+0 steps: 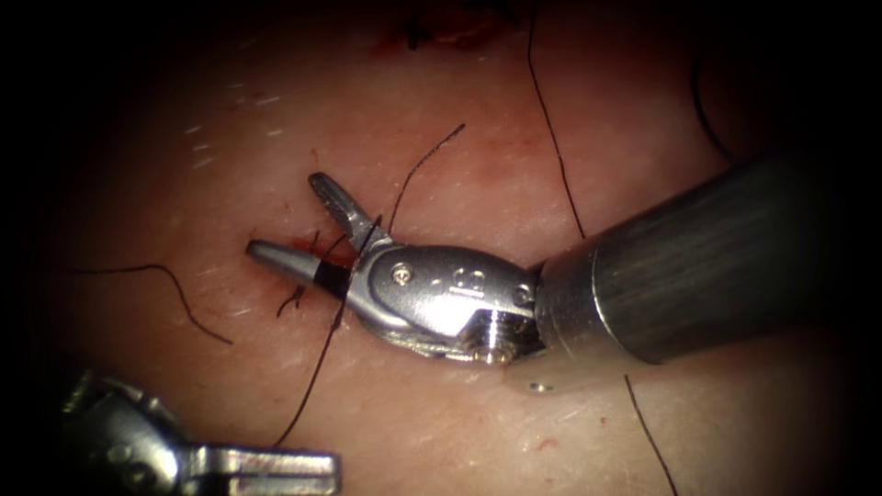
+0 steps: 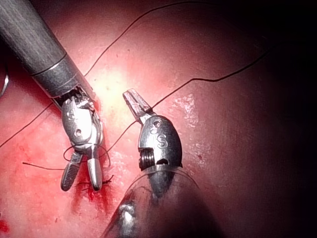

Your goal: Wound Closure

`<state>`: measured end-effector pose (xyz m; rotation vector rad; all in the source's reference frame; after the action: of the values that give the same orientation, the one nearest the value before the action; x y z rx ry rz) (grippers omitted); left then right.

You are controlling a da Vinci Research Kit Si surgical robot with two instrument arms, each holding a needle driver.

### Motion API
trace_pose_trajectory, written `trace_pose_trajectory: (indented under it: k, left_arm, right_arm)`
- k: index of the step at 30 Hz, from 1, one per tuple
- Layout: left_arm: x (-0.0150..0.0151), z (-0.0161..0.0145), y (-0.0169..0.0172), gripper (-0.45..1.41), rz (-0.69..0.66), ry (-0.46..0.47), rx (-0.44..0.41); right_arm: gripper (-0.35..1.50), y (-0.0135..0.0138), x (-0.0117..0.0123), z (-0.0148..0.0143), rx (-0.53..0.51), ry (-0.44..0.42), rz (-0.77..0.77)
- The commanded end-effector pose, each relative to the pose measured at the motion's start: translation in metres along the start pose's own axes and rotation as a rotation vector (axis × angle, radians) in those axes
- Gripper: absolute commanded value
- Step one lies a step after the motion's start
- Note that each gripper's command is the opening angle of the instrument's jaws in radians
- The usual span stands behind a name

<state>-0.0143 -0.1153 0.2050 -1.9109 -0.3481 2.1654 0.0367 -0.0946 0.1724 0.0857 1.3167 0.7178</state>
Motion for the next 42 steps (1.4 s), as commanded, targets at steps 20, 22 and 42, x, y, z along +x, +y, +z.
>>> trace_pose_trajectory:
  k: [20, 22, 42]
  left_arm:
    - [-0.003, -0.0007, -0.0134, -0.45, 0.008, 0.096, -0.021]
    - [-0.0037, -0.0008, -0.0139, -0.45, 0.013, 0.095, -0.021]
    - [-0.0149, 0.0026, -0.0157, -0.45, 0.041, 0.14, -0.001]
  right_arm:
    - [1.05, -0.0073, -0.0005, 0.0011, 0.306, -0.024, -0.016]
    - [1.05, -0.0073, -0.0004, 0.001, 0.31, -0.018, -0.016]
    - [1.0, -0.0049, 0.0031, -0.0008, 0.206, 0.206, 0.032]
